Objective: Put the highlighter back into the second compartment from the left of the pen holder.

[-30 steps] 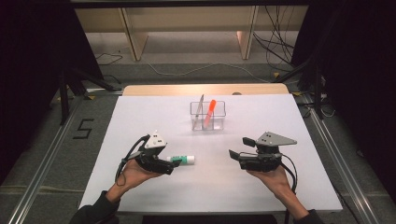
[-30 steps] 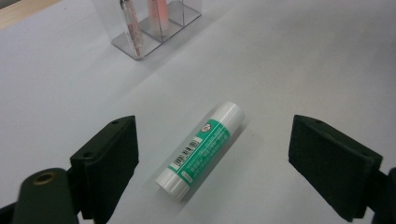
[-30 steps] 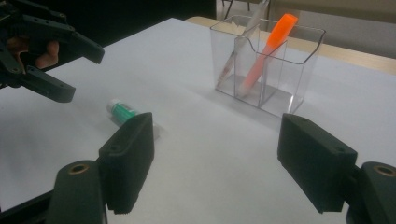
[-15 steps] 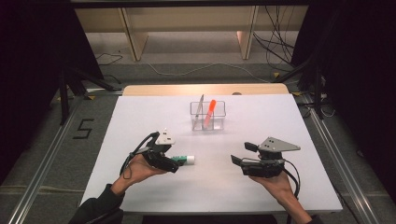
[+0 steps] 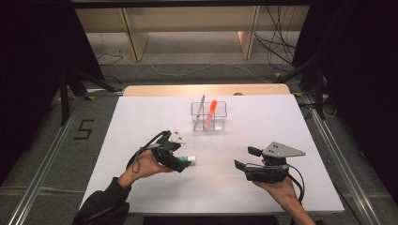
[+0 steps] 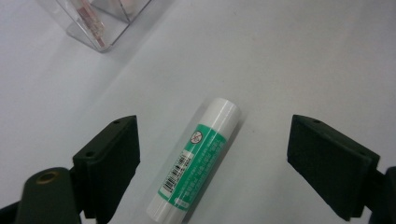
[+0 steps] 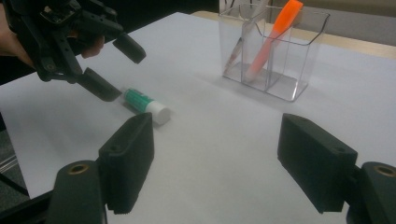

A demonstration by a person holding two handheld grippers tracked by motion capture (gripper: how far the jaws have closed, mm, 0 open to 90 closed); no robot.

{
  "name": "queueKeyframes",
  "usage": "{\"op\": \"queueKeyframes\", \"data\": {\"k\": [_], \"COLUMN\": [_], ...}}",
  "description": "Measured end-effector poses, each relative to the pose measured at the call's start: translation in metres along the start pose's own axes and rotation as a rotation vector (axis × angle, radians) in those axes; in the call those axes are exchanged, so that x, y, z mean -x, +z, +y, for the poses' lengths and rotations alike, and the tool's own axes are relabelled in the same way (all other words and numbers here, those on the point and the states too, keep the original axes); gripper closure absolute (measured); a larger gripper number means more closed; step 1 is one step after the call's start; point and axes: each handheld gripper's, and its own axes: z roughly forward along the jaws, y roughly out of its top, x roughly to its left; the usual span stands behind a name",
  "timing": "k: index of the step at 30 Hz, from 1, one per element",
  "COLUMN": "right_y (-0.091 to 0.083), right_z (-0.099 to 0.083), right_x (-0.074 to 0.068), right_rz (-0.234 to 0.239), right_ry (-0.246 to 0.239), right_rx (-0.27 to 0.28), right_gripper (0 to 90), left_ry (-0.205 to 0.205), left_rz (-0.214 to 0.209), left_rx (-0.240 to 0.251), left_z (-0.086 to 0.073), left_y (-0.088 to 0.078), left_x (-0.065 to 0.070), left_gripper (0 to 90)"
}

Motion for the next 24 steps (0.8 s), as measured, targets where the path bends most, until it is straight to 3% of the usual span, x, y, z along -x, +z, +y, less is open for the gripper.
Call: {"op": "queueKeyframes", "data": {"k": [8,18,24], "right_y": [-0.002,-0.004,-0.005], "right_z": [-0.003,-0.005,-0.005], "right_x": [0.0,-0.002,-0.002], "right_rz": [-0.004,-0.003,-0.002], "right_ry": [0.008,0.006,0.008], "right_rx": [-0.004,-0.009,-0.011], "right_gripper": [28.0,27.9,27.9], "left_ry": [0.04,0.056,0.102], "left_rz": [-0.006,-0.011,-0.02], "left_rx": [-0.063,-0.107,-0.169], "left_z": [0.003,0.006,0.009], "left_y": [0.008,0.014,0.018], "left_x": [-0.003,-0.004,-0.003], "left_gripper": [18.2,19.1,19.2]}}
